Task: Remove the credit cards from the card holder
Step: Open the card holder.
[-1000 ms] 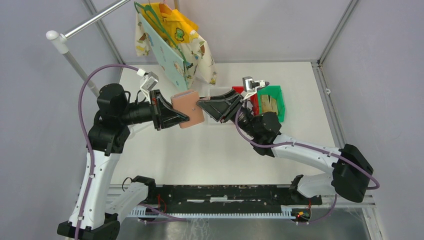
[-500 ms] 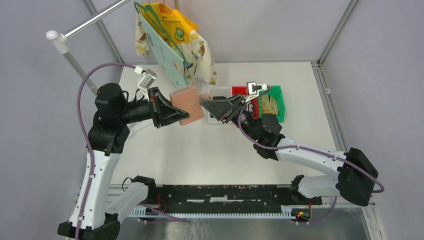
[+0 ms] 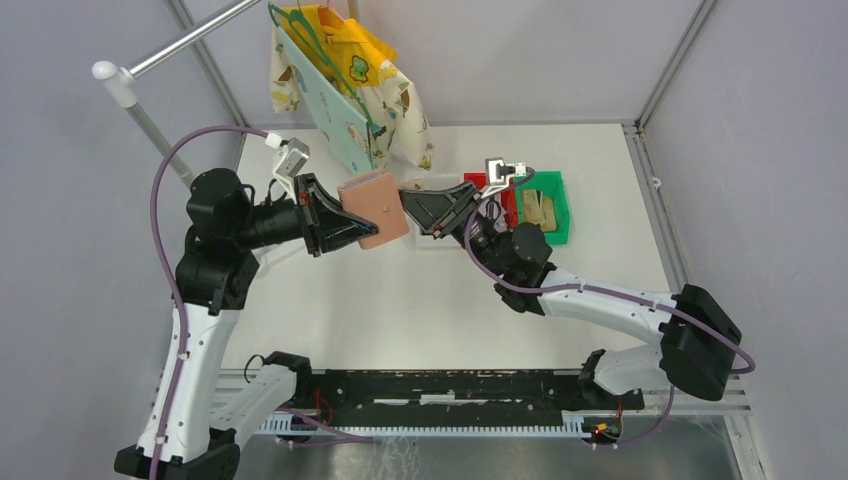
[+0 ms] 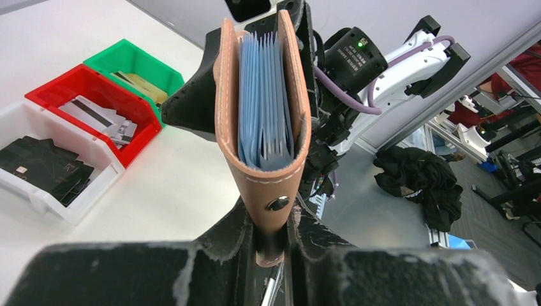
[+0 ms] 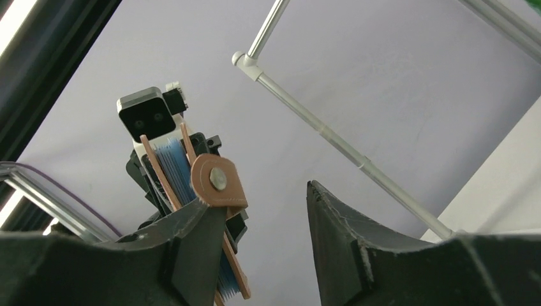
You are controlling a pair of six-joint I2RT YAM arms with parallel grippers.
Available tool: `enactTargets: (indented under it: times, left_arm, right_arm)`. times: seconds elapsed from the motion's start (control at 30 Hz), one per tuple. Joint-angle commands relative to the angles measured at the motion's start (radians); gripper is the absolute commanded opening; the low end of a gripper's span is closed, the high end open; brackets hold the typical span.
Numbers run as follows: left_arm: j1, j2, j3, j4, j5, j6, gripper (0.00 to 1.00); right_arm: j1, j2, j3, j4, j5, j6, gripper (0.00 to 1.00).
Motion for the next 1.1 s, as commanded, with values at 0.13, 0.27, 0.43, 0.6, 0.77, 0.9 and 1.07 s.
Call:
enactTargets:
  times: [0.13,0.27,0.43,0.6,0.77,0.9,1.07]
  left_arm:
    - [-0.001,-0.026,-0.017,0.07,0.037,-0.05,0.02]
    - [-0.002,-0.035,-0.042,0.069,0.037,-0.049,0.02]
    - [-0.003,-0.037,-0.051,0.083,0.031,-0.058,0.02]
    - [-0.001,-0.045,-0.052,0.088,0.034,-0.059,0.24]
    - [-0.001,-0.06,-0.066,0.062,0.056,-0.014,0.97]
    - [-0.001,-0.057,-0.057,-0.049,0.043,0.119,1.0]
    - [-0.002,-0.058,-0.084,-0.083,0.001,0.202,0.98]
  right_arm:
    - [-0.003,0.044,-0.002,0.276,-0.064,0.105,0.45]
    - [-0.013,0.059,-0.02,0.378,-0.077,0.141,0.46]
    - [-0.016,0.067,-0.004,0.339,-0.092,0.146,0.28]
    - [-0.02,0.015,0.004,0.168,-0.091,0.075,0.11]
    - [-0.051,-0.055,0.035,-0.018,-0.129,-0.026,0.0]
    - [-0.056,-0.082,0.203,-0.356,-0.183,-0.242,0.0]
    - [-0.055,-0.03,0.418,-0.683,-0.301,-0.42,0.0]
